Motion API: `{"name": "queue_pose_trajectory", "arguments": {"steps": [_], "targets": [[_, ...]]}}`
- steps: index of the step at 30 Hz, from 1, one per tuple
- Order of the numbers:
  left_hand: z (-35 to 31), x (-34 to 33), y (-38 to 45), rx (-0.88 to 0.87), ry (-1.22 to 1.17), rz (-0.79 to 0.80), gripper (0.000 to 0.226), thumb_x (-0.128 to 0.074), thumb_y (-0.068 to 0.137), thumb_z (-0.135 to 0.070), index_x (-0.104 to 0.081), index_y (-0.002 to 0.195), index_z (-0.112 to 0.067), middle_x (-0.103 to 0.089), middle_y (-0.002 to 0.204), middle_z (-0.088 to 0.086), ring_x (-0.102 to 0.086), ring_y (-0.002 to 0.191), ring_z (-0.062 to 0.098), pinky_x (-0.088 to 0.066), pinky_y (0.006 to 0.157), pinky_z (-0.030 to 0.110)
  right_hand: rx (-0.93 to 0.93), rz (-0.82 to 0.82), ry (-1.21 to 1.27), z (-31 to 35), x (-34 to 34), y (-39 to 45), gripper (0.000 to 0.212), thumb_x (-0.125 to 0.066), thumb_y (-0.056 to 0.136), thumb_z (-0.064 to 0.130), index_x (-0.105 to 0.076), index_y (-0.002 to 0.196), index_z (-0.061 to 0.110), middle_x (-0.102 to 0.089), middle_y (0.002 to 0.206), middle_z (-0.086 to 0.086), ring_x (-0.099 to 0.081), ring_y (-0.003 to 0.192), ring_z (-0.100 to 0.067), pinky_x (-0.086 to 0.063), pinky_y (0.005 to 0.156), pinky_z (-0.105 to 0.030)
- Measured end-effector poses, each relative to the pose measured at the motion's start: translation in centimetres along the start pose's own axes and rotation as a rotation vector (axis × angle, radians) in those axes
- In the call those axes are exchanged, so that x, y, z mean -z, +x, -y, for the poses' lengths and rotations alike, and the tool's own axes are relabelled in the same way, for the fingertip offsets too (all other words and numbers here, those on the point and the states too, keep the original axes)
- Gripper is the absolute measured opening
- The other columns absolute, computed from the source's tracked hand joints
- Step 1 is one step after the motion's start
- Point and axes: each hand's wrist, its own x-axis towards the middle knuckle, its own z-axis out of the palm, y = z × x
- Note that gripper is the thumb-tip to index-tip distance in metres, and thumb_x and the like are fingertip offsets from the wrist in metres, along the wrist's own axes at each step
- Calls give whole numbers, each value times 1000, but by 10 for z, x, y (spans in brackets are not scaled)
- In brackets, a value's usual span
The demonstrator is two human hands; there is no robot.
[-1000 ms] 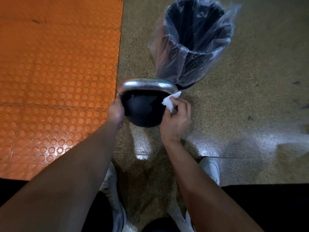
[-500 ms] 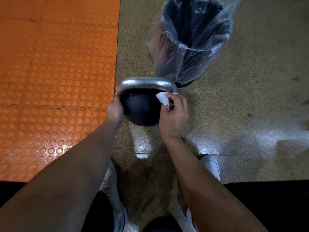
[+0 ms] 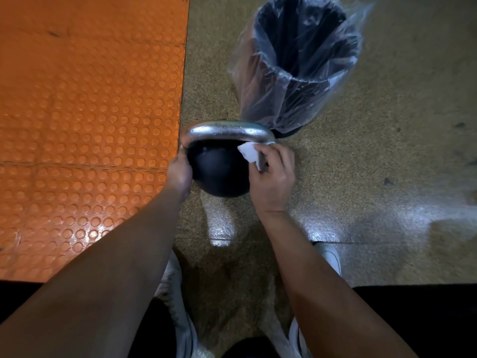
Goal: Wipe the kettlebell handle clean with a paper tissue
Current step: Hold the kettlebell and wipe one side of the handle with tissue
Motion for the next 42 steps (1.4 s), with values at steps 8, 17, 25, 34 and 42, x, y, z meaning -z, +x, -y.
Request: {"name": "queue_pose_trajectory", "arguments": {"steps": [8, 17, 25, 34, 42], "targets": [[2, 3, 3, 20, 24, 16, 54, -42, 102, -46, -59, 132, -4, -63, 129, 16, -54, 127, 35, -39, 110, 53, 108, 24, -17, -7, 4, 2, 27, -75, 77, -9, -79, 101, 3, -70, 100, -14, -57, 97, -23, -50, 87, -30], [2, 2, 3, 20, 47, 5, 57, -41, 102, -49, -58, 133, -4, -63, 132, 13, -54, 126, 31, -41, 111, 49, 155, 15, -49, -12, 6, 3, 22, -77, 81, -5, -80, 101, 3, -71, 97, -14, -56, 93, -23, -47, 86, -27], [3, 1, 4, 14, 29, 22, 51, -41, 104, -44, -60, 132, -6, -63, 130, 11, -54, 125, 28, -40, 112, 47, 222, 16, -85, -12, 8, 7, 20, -77, 82, -6, -80, 99, 4, -70, 93, -13, -60, 86, -26, -55, 73, -41], [2, 0, 4, -1, 19, 19, 47, -39, 105, -42, -61, 128, -6, -63, 130, 14, -54, 126, 31, -39, 112, 49, 268, 41, -139, -16, 9, 10, 19, -74, 84, -4, -81, 99, 5, -69, 90, -14, -62, 78, -32, -54, 69, -40], [3, 1, 5, 11, 20, 33, 50, -39, 104, -45, -60, 129, -7, -64, 128, 11, -54, 126, 29, -40, 112, 49, 303, 5, -145, -26, 16, 12, 17, -75, 83, -3, -82, 95, 7, -69, 88, -13, -59, 76, -29, -53, 64, -41]]}}
